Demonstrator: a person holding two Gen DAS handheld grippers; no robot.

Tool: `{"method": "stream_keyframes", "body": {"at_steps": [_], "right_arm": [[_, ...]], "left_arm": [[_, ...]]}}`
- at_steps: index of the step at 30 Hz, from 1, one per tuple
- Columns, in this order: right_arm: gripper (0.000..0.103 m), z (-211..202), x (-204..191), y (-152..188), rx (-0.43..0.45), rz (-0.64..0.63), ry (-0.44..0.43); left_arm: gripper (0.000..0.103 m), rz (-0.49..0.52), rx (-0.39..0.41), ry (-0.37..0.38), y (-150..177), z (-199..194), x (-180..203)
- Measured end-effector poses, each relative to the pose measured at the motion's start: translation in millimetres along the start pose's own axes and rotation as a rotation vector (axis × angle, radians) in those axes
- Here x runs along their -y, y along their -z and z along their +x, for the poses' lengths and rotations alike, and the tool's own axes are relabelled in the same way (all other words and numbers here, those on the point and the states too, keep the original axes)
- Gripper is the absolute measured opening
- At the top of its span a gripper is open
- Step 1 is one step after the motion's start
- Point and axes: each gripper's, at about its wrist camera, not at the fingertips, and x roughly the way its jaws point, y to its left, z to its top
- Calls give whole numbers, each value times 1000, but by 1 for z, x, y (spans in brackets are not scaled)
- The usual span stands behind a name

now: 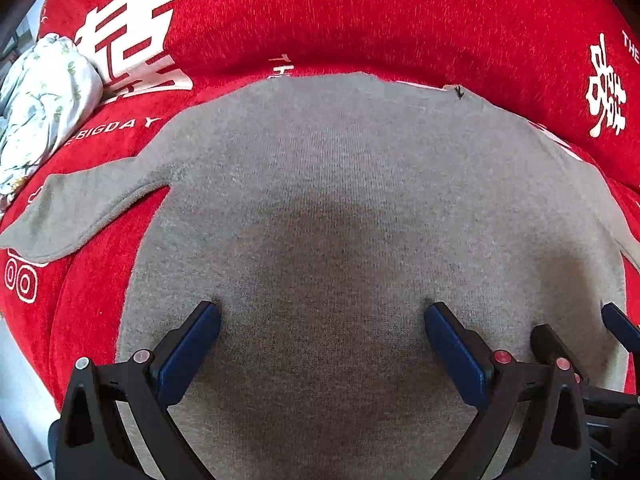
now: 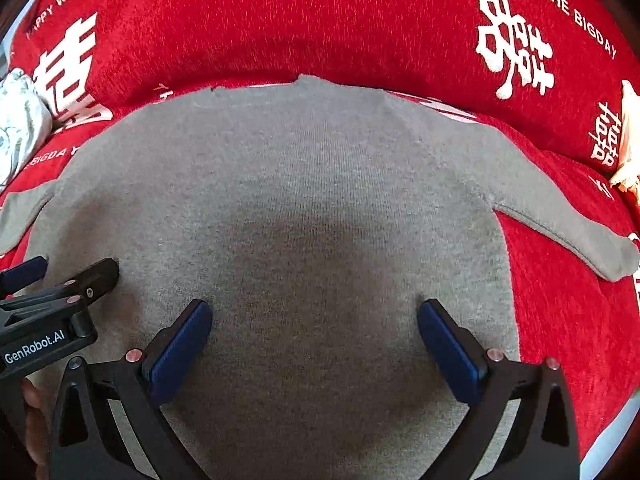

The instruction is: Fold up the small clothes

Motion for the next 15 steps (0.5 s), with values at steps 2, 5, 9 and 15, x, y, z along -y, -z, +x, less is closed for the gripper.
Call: {"method": "stream_keyframes", "body": {"at_steps": [2, 5, 9, 15], "right_arm": [[103, 0, 0, 0, -2, -4, 1], [103, 1, -1, 0, 7, -10, 3], [103, 2, -1, -4, -19, -10, 3], [103, 3, -1, -10, -64, -19, 0]], "left_arm": [[103, 1, 3, -2, 1, 0, 1], [103, 0, -5, -2, -1, 0, 1], [103, -1, -32, -3, -4, 1, 1], [103, -8, -69, -5, -8, 2, 0]]}}
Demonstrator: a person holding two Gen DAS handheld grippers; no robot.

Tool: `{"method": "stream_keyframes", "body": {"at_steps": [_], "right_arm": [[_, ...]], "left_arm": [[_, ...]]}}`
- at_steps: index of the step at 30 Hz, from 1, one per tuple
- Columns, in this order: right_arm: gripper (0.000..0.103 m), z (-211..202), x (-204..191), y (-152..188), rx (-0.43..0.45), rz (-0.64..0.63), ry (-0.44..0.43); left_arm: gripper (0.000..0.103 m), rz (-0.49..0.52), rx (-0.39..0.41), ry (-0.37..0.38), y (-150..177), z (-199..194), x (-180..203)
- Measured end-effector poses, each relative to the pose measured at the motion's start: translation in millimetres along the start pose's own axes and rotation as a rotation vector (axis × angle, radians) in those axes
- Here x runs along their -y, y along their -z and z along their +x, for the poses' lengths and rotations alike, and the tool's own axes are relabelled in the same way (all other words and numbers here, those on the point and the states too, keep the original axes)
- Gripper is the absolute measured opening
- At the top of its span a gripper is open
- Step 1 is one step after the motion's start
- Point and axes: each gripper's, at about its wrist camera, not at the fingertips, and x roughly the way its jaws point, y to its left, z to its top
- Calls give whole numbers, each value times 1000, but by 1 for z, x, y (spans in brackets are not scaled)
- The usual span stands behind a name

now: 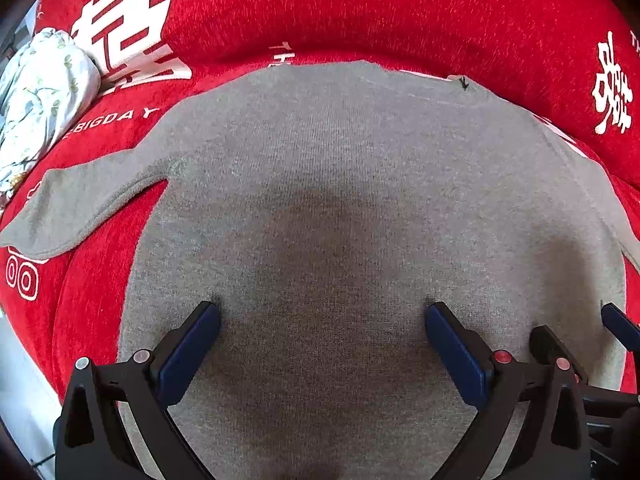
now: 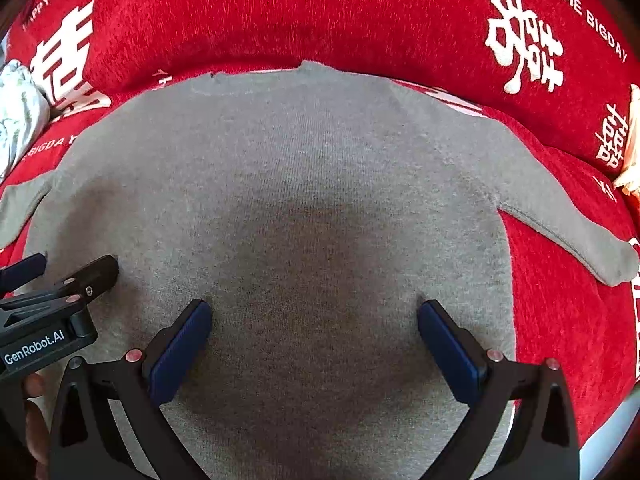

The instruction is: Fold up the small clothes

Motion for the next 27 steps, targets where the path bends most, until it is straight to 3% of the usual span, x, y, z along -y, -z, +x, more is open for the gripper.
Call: {"method": "stream_keyframes", "body": {"at_steps": [9, 20, 27], "right_arm": [[103, 5, 0, -12, -85, -32, -17], [103, 1, 0, -17, -69, -19, -24], [103, -7, 2, -24, -42, -23, -30]], "left_arm": [[103, -5, -64, 6, -6, 2, -1], [103, -3, -113, 10, -9, -1, -2], [103, 4, -92, -17, -13, -9, 0]]}}
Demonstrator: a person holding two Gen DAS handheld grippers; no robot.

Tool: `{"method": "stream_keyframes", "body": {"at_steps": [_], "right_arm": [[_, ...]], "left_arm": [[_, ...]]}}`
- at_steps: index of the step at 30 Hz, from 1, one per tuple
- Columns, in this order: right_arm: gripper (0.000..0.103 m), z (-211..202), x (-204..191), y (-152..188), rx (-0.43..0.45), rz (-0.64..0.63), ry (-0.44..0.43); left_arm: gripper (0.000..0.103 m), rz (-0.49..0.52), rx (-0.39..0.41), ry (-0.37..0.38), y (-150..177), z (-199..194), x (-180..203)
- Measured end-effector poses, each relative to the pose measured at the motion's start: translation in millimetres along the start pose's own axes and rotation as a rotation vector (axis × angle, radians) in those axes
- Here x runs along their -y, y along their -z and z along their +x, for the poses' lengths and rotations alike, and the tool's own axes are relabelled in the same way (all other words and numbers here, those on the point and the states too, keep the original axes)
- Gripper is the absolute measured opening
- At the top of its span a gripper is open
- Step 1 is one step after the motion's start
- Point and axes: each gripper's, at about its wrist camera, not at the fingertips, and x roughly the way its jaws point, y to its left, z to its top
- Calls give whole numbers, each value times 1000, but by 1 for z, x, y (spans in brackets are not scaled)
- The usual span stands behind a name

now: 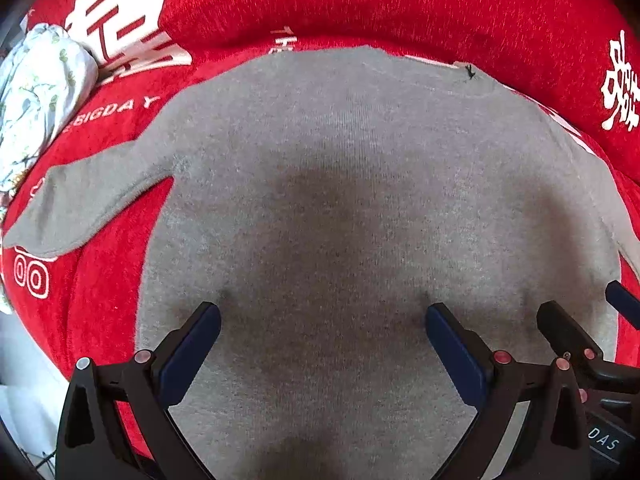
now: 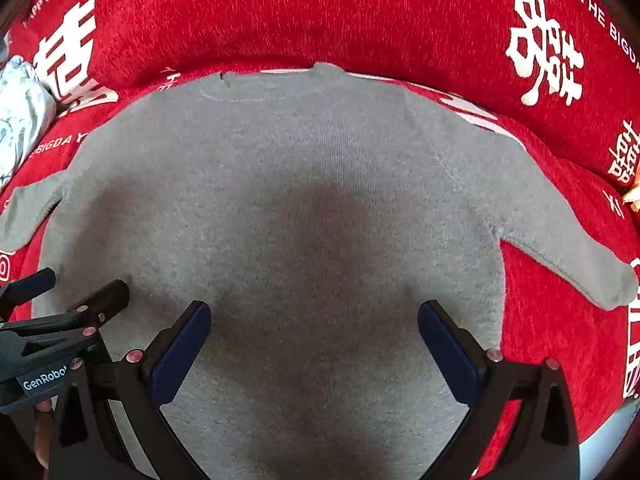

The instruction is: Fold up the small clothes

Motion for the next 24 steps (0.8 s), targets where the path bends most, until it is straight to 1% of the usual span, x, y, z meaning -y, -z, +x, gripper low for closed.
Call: {"method": "stream_keyframes", "body": {"at_steps": [4, 9, 16, 24], "right_arm": [[103, -2, 4, -5, 4, 5, -5], [103, -8, 16, -12, 33, 19, 3], [103, -18, 45, -20, 62, 76, 2], [103, -23, 76, -21, 91, 127, 7]], "left_arm": [[103, -2, 20, -7, -5, -7, 1], [103, 8, 43, -24, -11, -14, 11], [103, 38, 83, -42, -19, -25, 33], [103, 71, 109, -55, -25, -34, 61]]}}
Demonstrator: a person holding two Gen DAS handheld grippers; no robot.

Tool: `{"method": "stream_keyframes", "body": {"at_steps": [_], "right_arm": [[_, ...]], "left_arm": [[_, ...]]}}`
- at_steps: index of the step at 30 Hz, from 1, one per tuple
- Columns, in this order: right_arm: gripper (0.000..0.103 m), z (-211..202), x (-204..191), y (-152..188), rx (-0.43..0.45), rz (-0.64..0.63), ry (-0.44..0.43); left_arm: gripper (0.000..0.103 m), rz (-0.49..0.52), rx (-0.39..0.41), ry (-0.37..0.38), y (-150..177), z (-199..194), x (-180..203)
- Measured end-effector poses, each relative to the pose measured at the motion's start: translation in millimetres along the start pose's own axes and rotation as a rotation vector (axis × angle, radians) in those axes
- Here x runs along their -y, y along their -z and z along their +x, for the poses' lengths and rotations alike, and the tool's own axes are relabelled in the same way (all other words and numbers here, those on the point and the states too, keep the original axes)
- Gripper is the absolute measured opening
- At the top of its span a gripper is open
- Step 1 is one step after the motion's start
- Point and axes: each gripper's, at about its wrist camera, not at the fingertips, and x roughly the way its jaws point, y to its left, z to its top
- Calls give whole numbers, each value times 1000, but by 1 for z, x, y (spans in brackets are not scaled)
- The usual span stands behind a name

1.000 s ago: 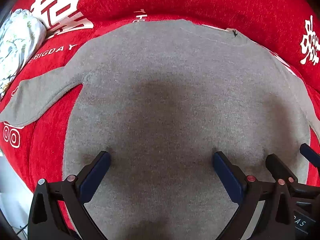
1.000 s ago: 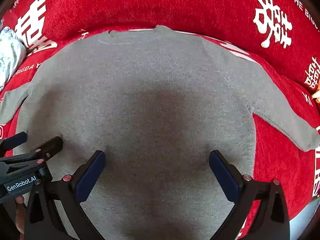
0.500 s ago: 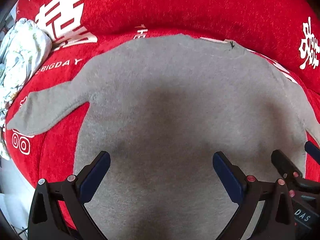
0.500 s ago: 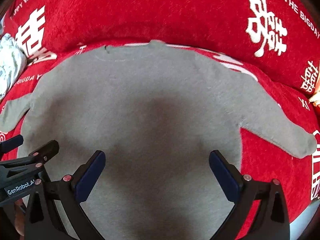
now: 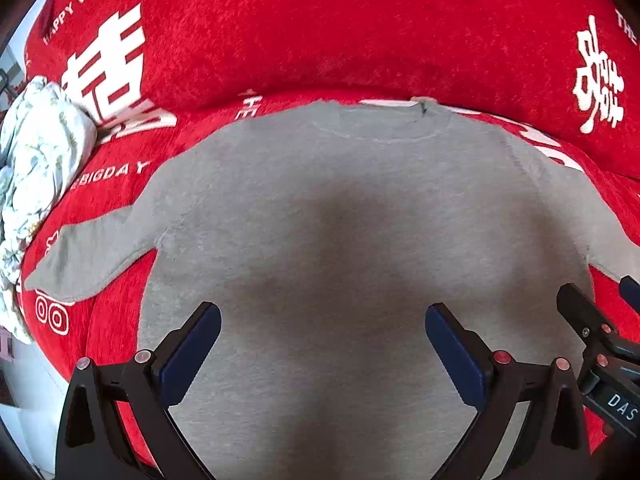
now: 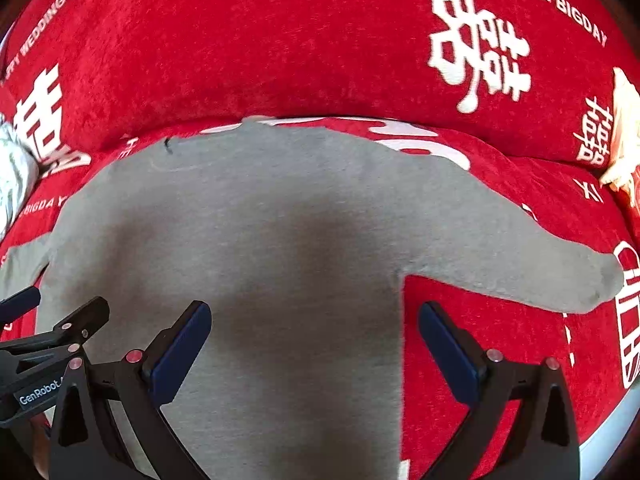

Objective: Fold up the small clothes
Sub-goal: 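Move the right tool out along a sweater sleeve toward its cuff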

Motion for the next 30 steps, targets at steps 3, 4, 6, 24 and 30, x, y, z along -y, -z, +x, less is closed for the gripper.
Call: {"method": "stream_keyframes", "body": {"at_steps": [3, 4, 6, 24, 30], "right_arm": [[103, -1, 13, -1, 13, 14, 14], [103, -2, 17, 0, 21, 16, 16], [103, -4, 26, 0, 32, 23, 28], [103, -13, 123, 11, 72, 141, 62], [103, -17, 159, 13, 77, 194, 74]], "left_arm": [[103, 9, 15, -1, -5, -5, 11], [103, 9, 18, 2, -6, -6, 15], [103, 11, 23, 6, -8, -9, 24], [103, 91, 35, 26, -10, -18, 110], [103, 136, 51, 23, -12, -26, 141]]}}
